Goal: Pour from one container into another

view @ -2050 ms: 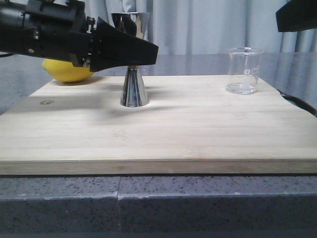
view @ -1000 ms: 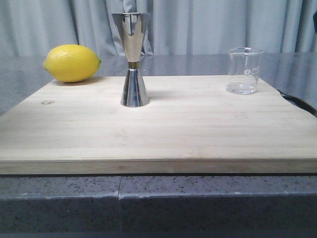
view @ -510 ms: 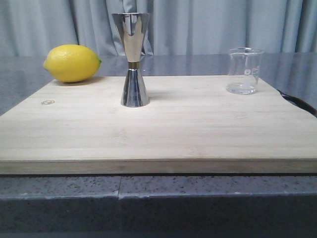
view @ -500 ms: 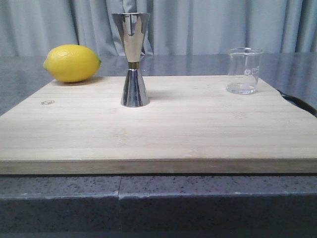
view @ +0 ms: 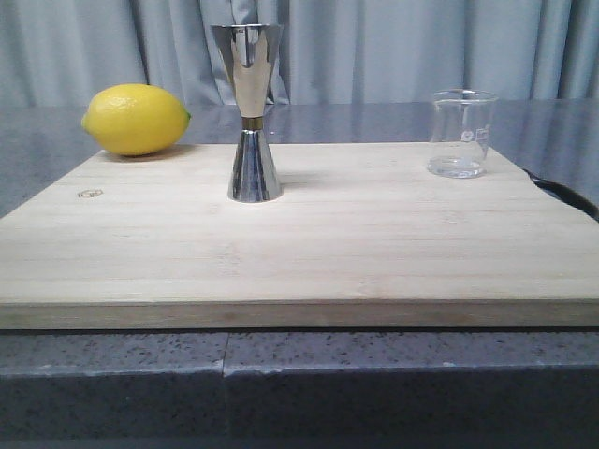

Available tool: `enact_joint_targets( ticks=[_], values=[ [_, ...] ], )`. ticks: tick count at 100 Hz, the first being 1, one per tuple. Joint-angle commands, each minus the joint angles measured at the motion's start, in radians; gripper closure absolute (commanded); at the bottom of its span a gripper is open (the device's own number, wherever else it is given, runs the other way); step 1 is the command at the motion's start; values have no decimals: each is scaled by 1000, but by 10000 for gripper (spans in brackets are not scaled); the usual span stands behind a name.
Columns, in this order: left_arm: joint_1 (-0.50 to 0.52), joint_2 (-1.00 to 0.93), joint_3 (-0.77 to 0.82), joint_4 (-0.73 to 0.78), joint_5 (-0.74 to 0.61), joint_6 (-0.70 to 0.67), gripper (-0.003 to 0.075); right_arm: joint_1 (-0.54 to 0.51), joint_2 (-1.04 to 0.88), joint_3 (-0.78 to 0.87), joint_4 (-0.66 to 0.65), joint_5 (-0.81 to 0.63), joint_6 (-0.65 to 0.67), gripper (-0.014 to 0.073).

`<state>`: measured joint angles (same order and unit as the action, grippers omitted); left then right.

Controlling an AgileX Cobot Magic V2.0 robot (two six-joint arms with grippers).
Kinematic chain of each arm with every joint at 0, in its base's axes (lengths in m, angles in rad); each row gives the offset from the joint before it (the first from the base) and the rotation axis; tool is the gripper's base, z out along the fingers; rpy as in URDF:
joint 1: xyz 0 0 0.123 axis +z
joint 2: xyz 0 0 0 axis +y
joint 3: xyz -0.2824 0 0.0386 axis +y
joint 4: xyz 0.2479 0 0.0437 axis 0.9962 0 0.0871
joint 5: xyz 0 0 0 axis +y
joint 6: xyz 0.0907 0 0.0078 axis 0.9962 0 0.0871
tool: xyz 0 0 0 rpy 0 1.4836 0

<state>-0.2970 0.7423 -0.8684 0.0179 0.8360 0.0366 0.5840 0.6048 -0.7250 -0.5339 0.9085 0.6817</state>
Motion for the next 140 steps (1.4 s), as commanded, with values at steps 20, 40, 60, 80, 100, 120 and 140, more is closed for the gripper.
enact_joint_targets(
  ticks=[20, 40, 60, 80, 100, 120, 140],
  values=[
    [-8, -3, -23, 0, -82, -7, 739, 1, -1, -34, -69, -51, -9, 665],
    [-8, -3, -23, 0, -82, -7, 739, 1, -1, -34, -69, -51, -9, 665],
    [-10, -3, -23, 0, -82, -7, 739, 1, -1, -34, -69, -51, -9, 665],
    [-6, -9, -21, 2, -80, -7, 739, 1, 1, -34, -69, -51, -9, 665],
    [129, -176, 114, 2, -298, 6, 739, 1, 1, -34, -69, -49, -9, 665],
    [268, -414, 381, -1, -493, 6, 739, 1, 1, -34, -69, -48, -9, 665],
    [303, -654, 649, -5, -684, 6, 739, 1, 1, -34, -69, -48, -9, 665]
  ],
)
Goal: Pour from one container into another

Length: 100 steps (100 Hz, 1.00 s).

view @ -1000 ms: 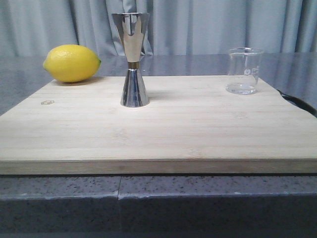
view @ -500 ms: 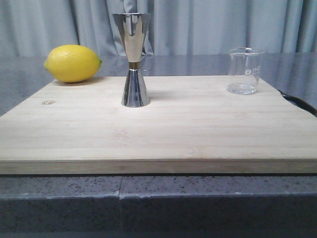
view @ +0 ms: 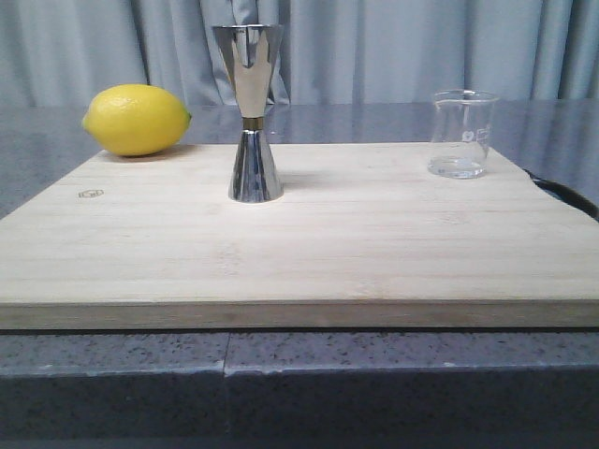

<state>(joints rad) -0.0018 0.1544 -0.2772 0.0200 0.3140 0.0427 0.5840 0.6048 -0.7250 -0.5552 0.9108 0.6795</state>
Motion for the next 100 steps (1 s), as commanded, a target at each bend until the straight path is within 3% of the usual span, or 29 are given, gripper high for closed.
enact_joint_targets(
  ticks=[1, 16, 26, 100],
  values=[
    [10, -73, 65, -7, -166, 0, 739, 1, 1, -34, -48, -50, -7, 665],
    [10, -182, 210, -31, -282, 0, 739, 1, 1, -34, -48, -50, -7, 665],
    [8, -185, 290, -48, -437, 0, 739, 1, 1, -34, -48, -48, -7, 665],
    [-47, -185, 285, -65, -468, 67, 739, 1, 1, -34, -48, -40, -7, 665]
  ],
)
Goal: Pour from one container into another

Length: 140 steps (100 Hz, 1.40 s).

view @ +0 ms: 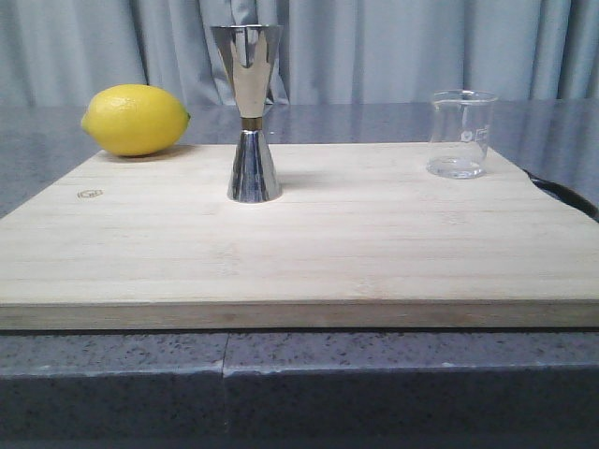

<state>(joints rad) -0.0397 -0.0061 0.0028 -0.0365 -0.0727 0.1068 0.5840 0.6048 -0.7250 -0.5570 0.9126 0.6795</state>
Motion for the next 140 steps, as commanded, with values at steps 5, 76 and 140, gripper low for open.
enact_joint_targets(
  ticks=[5, 76, 140],
  values=[
    [-9, -25, 5, -9, -81, 3, 739, 1, 1, -34, -46, -42, -7, 665],
    [-9, -25, 5, -9, -81, 3, 739, -466, -330, 262, 160, -629, 12, 665],
    [-9, -25, 5, -9, -81, 3, 739, -631, -628, 769, 551, -1185, -408, 665]
  ],
)
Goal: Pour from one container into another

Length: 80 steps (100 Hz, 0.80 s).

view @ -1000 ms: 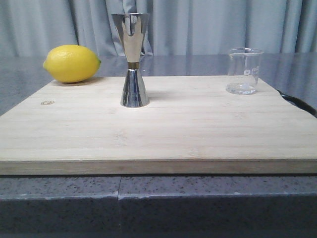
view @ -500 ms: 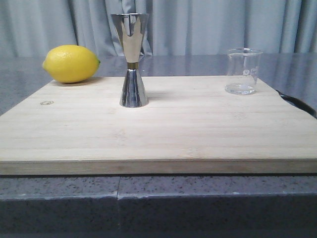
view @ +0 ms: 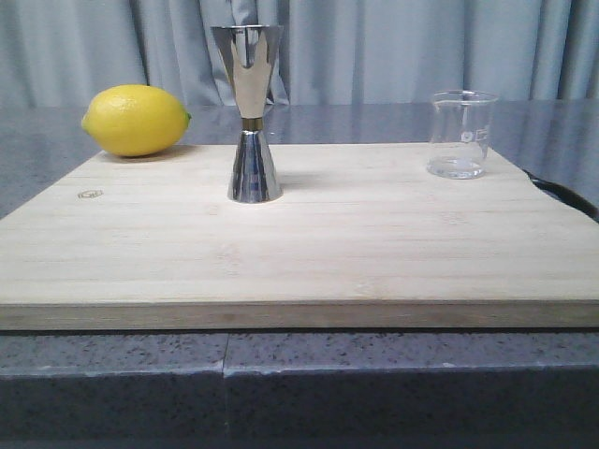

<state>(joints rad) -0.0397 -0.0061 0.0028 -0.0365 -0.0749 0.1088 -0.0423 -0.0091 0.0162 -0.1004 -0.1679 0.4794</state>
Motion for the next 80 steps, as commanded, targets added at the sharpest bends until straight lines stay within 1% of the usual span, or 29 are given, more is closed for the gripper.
enact_joint_targets(
  ticks=[1, 3, 4, 7, 13, 21, 31, 37, 64, 80],
  values=[
    [-9, -25, 5, -9, -79, 1, 739, -5, -14, 28, 100, -104, -224, 665],
    [-9, -25, 5, -9, -79, 1, 739, -5, -14, 28, 100, -104, -287, 665],
    [-9, -25, 5, -9, -79, 1, 739, -5, -14, 28, 100, -104, -287, 665],
    [-9, -25, 5, -9, -79, 1, 739, -5, -14, 28, 100, -100, -347, 665],
    [-9, -25, 5, -9, -79, 1, 739, -5, -14, 28, 145, -85, -441, 665],
    [-9, -25, 5, -9, -79, 1, 739, -5, -16, 28, 193, -50, -507, 665],
    [-9, -25, 5, -9, -79, 1, 739, -5, -22, 28, 193, 19, -575, 665],
    [-9, -25, 5, -9, -79, 1, 739, -5, -22, 28, 193, 43, -594, 665],
    [-9, -25, 5, -9, -79, 1, 739, -5, -22, 28, 191, 72, -594, 665],
    [-9, -25, 5, -9, -79, 1, 739, -5, -22, 28, 143, 88, -586, 665]
  ],
)
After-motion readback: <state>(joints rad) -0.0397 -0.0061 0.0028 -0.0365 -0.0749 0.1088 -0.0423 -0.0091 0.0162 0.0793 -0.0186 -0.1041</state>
